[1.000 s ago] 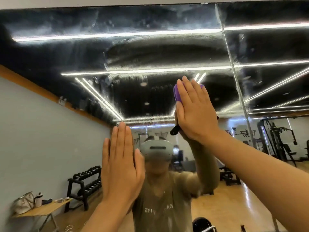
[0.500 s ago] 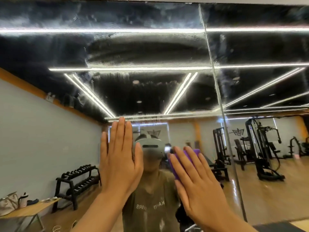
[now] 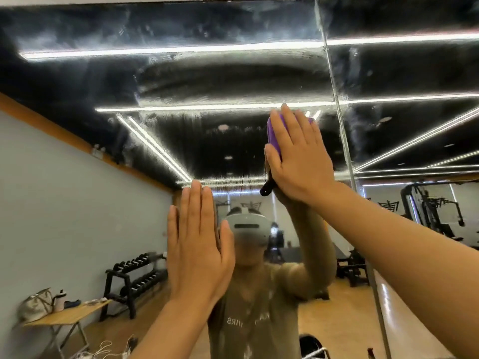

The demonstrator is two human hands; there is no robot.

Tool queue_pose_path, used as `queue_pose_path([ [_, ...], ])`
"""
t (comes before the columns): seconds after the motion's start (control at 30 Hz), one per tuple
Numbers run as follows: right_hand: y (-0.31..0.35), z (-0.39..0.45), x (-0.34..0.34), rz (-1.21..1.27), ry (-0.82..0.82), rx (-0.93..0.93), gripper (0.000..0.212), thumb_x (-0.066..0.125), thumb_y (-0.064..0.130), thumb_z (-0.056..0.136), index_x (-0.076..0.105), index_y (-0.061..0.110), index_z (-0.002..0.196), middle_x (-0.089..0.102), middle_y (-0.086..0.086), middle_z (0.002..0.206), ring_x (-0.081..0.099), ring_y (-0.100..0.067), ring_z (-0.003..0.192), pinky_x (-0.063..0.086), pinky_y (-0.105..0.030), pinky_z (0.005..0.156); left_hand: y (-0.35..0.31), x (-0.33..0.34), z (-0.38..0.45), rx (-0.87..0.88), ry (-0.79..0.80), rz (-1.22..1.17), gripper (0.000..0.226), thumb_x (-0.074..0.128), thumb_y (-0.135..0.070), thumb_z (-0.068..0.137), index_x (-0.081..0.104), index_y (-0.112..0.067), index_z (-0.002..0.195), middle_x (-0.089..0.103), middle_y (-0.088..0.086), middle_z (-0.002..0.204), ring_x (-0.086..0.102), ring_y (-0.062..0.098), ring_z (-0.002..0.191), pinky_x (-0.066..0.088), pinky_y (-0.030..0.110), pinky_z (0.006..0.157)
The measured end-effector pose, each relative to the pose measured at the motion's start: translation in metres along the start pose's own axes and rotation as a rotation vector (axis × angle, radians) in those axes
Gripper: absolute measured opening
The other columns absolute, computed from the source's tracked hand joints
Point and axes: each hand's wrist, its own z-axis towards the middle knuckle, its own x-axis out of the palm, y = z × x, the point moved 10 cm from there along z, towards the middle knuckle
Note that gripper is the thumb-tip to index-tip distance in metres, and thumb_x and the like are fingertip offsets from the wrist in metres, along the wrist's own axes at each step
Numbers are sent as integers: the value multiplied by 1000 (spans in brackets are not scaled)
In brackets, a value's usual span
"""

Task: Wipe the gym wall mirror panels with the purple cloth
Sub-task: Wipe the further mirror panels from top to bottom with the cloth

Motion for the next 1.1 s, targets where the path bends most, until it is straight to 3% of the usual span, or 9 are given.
queue_pose_path([
  [0.1,4,-36,2,26,-45,-30,64,26,42,104,11,18,162,8,-4,170,1,-22,157,-10,-33,125,-4,3,-2,20,7,17,66,25,-41,102,11,-15,162,5,2,170,0,14,156,0,35,124],
  [0.23,8,-144,14,-6,-56,-88,63,32,40,105,20,13,161,15,-8,169,11,-26,156,8,-43,125,-8,5,-8,13,-15,32,66,26,-40,103,11,-13,161,5,3,170,0,15,156,1,36,124],
  [0.37,7,-204,19,-86,-41,-189,60,22,43,108,23,14,160,22,-7,167,18,-27,154,13,-44,124,-15,7,-12,-3,-35,59,67,27,-40,102,14,-10,161,7,6,169,2,17,156,0,35,124],
  [0.53,-1,-181,16,-49,-9,-262,64,35,43,103,26,14,159,23,-8,167,19,-26,154,19,-47,121,-15,8,-12,3,-40,89,67,27,-40,102,14,-10,160,10,7,169,4,18,155,1,33,124],
  [0.6,-15,-146,11,-20,-22,-229,64,35,42,103,24,14,160,19,-8,168,15,-26,155,14,-46,123,-15,8,-12,7,-40,98,67,27,-40,102,13,-11,161,8,6,169,3,17,156,1,34,124],
  [0.73,-48,-58,-6,3,-57,-57,64,30,43,104,14,18,161,11,-4,169,5,-22,156,-8,-30,125,-15,9,-13,-2,-48,118,66,26,-41,102,14,-11,161,9,5,169,4,18,156,2,36,124],
  [0.83,-56,-34,-10,9,-58,10,65,27,43,104,12,17,162,9,-4,170,1,-21,157,-12,-29,124,-16,7,-13,-1,-58,116,66,25,-41,102,16,-11,160,12,5,169,7,19,156,2,36,124],
  [1.1,-36,-154,4,22,-100,-53,65,33,38,104,17,12,162,11,-7,170,7,-23,157,5,-40,126,-16,6,-13,11,-69,103,66,26,-39,102,15,-10,160,11,6,168,7,20,156,-1,35,125],
])
